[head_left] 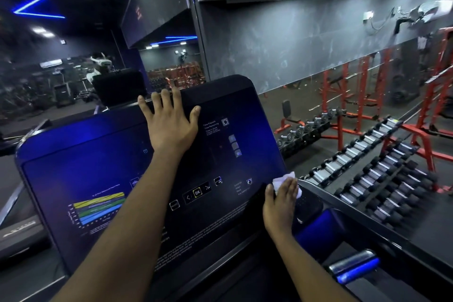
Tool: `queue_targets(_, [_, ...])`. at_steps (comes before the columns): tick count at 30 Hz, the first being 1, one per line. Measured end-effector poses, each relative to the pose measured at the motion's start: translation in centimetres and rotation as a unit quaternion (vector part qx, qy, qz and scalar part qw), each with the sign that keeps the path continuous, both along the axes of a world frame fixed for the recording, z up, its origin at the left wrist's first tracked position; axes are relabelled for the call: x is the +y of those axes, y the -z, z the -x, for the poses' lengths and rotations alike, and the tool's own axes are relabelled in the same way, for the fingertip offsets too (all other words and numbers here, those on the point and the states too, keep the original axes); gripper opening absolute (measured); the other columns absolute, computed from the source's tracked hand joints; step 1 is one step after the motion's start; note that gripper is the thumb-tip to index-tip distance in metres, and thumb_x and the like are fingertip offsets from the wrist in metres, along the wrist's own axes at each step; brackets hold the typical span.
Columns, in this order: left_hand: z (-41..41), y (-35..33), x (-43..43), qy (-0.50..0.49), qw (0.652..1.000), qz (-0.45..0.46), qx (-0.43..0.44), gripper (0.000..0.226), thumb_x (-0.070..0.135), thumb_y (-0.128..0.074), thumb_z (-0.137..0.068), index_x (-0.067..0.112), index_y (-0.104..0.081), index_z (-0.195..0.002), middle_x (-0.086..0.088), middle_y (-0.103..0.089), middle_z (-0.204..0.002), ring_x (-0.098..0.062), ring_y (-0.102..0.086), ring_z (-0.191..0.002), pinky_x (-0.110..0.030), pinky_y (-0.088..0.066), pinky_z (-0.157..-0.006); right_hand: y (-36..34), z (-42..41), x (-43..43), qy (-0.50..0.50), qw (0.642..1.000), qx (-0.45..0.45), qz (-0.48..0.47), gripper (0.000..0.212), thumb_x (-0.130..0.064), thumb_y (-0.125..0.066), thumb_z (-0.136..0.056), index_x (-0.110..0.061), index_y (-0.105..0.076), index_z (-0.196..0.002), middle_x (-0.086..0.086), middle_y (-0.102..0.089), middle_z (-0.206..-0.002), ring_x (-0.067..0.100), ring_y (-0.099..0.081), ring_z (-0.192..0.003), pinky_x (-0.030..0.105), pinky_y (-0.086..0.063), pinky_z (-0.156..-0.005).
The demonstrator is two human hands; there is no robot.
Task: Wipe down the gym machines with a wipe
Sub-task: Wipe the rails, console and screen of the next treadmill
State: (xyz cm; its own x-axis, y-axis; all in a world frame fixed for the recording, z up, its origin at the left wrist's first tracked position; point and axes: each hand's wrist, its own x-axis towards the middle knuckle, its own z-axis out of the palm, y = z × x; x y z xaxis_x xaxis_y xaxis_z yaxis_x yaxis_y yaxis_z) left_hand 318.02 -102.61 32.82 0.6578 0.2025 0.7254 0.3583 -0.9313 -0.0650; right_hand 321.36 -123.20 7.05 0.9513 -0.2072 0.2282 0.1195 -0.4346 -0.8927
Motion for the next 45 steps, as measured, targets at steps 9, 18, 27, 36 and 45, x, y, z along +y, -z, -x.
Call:
queue_targets(9, [-1.3, -0.2, -1.1, -0.078, 0.997, -0.003, 0.03, 0.101, 0.084, -0.01, -0.089, 0.007, -0.025, -0.152, -0.025, -0.036, -0.151, -0.045, -0.024, -0.145, -0.071, 0.002, -0.118, -2.1, -3.3, -4.8, 0.008, 0.944, 0.224, -0.24, 0.078, -0.068, -0.02, -0.101, -0.01, -0.051, -0.144, 0.02, -0.051, -0.145, 0.039, -0.05, -0.13, 0.051, -0.041, -0.11])
queue_targets(18, [-1.8, 0.0, -1.6, -0.1, 0.995, 0.006, 0.009, 0.097, 0.083, -0.015, -0.09, 0.006, -0.032, -0.147, -0.026, -0.042, -0.144, -0.046, -0.029, -0.141, -0.071, -0.006, -0.118, -10.6, -7.5, -3.5, -0.149, 0.957, 0.15, -0.201, 0.083, -0.077, -0.026, -0.095, -0.02, -0.042, -0.152, 0.014, -0.042, -0.156, 0.035, -0.04, -0.142, 0.051, -0.031, -0.119])
queue_targets(27, [-2.4, 0.1, -2.4, -0.102, 0.994, 0.021, -0.036, 0.09, 0.081, -0.027, -0.091, 0.007, -0.038, -0.142, -0.025, -0.046, -0.136, -0.045, -0.033, -0.137, -0.068, -0.007, -0.119, -9.3, -7.9, -5.3, -0.181, 0.926, 0.239, -0.231, 0.119, -0.101, -0.02, -0.068, -0.021, -0.043, -0.153, 0.013, -0.039, -0.158, 0.034, -0.037, -0.145, 0.053, -0.029, -0.12])
queue_targets(36, [-2.6, -0.1, -2.3, -0.098, 0.992, 0.019, -0.079, 0.075, 0.069, -0.038, -0.097, 0.006, -0.047, -0.137, -0.022, -0.052, -0.13, -0.042, -0.04, -0.13, -0.066, -0.012, -0.117, -16.3, -12.4, -1.8, -0.26, 0.932, 0.095, -0.234, 0.123, -0.109, -0.02, -0.056, -0.032, -0.049, -0.147, 0.003, -0.046, -0.154, 0.028, -0.042, -0.143, 0.053, -0.034, -0.118])
queue_targets(45, [-3.5, 0.0, -2.3, -0.126, 0.988, 0.019, -0.089, 0.07, 0.066, -0.04, -0.097, 0.007, -0.048, -0.133, -0.021, -0.053, -0.127, -0.042, -0.042, -0.128, -0.065, -0.012, -0.118, -20.0, -14.4, -0.7, -0.328, 0.913, 0.063, -0.235, 0.11, -0.103, -0.028, -0.066, -0.036, -0.038, -0.153, 0.0, -0.036, -0.161, 0.024, -0.036, -0.147, 0.05, -0.029, -0.12])
